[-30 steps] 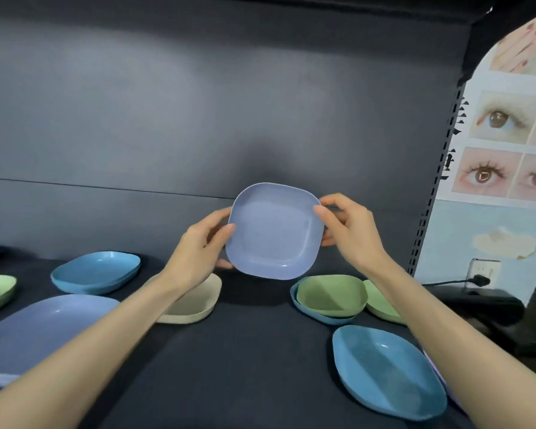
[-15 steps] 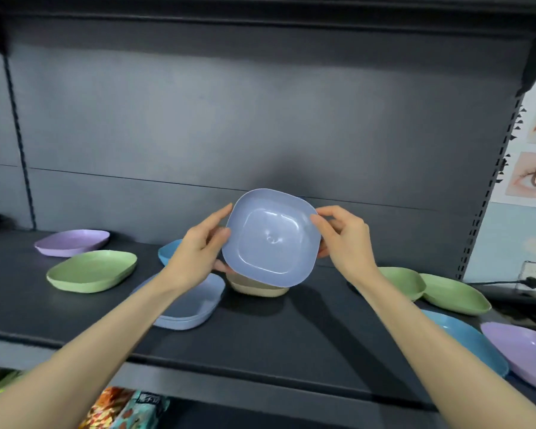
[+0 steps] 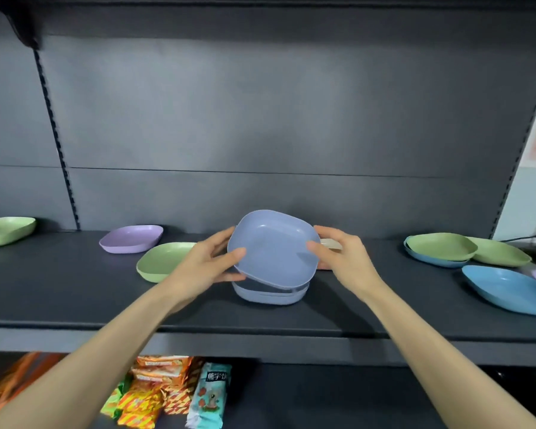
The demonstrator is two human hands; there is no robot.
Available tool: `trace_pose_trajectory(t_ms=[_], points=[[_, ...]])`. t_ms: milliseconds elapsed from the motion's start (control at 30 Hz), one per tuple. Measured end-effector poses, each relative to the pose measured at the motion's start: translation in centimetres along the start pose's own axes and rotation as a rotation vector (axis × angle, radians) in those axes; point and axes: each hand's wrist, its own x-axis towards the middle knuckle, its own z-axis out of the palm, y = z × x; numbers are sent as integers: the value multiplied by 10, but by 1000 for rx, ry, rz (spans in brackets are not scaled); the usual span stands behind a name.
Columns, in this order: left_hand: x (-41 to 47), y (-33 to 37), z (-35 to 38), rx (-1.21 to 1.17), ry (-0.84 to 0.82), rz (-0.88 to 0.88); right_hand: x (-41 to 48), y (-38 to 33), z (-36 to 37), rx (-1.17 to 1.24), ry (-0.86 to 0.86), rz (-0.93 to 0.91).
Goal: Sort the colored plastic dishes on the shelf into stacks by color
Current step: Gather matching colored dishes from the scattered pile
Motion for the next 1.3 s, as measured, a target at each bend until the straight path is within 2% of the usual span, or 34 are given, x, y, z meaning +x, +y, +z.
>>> trace_pose_trajectory(t_ms=[133, 200, 500, 633, 800, 1000, 1300], points=[[-8, -5, -14, 79, -147, -30, -15, -10, 10, -61, -116, 23], [-9, -8, -17, 125, -168, -32, -19, -11, 11, -73, -196, 35], [3, -34, -13, 219, -72, 5, -23, 4, 10, -42, -218, 177], [9, -52, -10, 339, -10, 20, -18, 15, 18, -66, -282, 161], [14, -67, -8, 387, 69, 53, -15, 29, 24, -59, -214, 182], [14, -74, -10, 393, 89, 57, -16, 38, 26, 8, -163, 130], [15, -79, -15, 313, 58, -38, -13, 41, 27, -33, -269, 132]])
